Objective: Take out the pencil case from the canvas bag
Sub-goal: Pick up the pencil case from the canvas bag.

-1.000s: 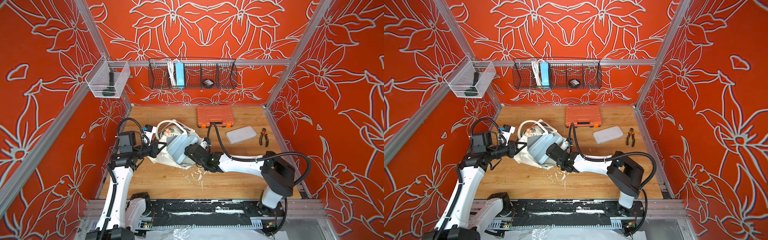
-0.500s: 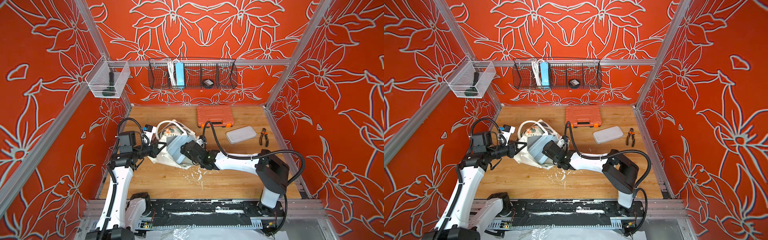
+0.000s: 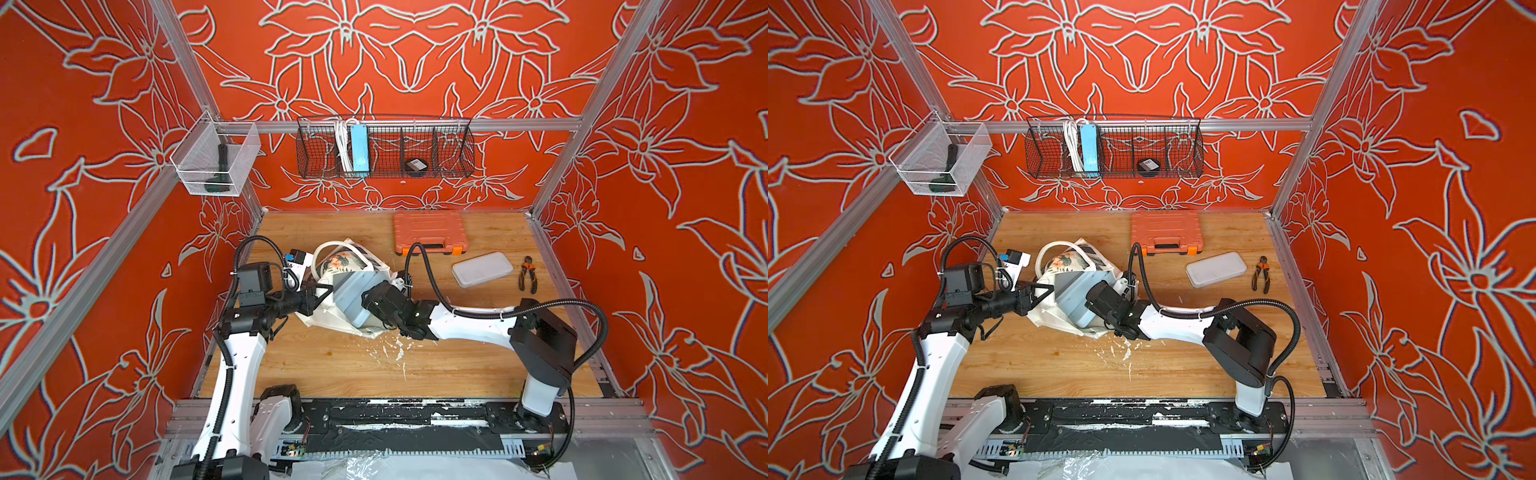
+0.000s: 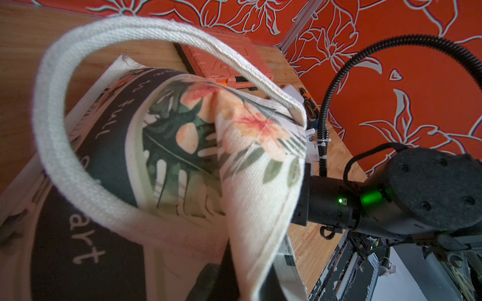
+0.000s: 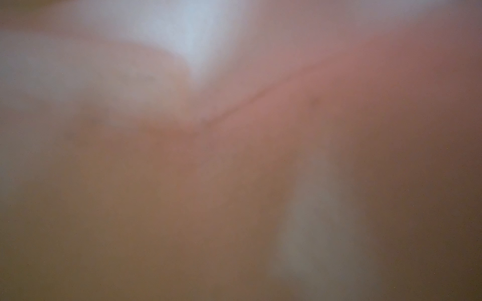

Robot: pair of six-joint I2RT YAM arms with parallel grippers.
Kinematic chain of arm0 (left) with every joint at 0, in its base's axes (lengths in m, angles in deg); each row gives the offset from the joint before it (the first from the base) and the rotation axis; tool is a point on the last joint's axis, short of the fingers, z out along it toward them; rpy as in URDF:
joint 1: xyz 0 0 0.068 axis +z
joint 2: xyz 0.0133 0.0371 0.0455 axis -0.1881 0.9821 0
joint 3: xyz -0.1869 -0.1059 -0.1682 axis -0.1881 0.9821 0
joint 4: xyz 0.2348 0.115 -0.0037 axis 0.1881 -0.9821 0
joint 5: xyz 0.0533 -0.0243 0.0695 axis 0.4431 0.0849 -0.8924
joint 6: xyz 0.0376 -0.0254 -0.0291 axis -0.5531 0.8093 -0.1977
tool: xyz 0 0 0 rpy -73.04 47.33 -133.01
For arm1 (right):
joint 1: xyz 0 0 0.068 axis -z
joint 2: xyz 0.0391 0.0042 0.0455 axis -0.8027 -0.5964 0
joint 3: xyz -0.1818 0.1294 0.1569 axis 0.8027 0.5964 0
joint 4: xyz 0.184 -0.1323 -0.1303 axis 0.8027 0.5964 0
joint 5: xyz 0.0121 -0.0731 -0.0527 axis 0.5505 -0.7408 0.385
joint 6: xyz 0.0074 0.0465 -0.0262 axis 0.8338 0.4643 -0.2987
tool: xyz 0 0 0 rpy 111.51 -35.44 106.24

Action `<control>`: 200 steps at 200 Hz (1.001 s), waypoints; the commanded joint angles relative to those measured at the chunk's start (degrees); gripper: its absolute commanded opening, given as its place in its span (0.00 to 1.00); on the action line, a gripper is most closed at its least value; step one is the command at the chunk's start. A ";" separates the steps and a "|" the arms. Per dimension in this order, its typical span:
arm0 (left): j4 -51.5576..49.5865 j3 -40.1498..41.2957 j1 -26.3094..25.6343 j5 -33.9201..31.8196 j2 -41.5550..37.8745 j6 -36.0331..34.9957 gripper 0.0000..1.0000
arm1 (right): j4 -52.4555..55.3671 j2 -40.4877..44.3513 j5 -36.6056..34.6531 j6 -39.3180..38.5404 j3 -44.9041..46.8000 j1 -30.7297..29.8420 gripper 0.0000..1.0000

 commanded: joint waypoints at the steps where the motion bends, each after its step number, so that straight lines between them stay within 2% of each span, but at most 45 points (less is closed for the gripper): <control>1: 0.54 -0.47 -0.04 3.77 -1.02 -0.58 0.00 | -1.45 -1.37 1.19 0.09 1.11 0.22 0.56; 50: 0.68 -0.42 -0.03 3.68 -1.37 -0.49 0.00 | -2.41 -1.07 1.27 0.32 2.12 0.22 0.40; 88: 0.68 -0.44 -0.05 3.51 -1.63 -0.40 0.00 | -3.27 -1.02 1.62 0.53 2.91 0.18 0.37; 119: 0.64 -0.46 -0.05 3.51 -1.63 -0.31 0.00 | -5.37 -0.49 2.10 -0.70 3.60 0.18 0.31; 200: 0.94 -0.54 -0.04 1.77 -1.54 -0.06 0.00 | -12.57 1.59 3.00 -5.46 6.34 0.18 0.29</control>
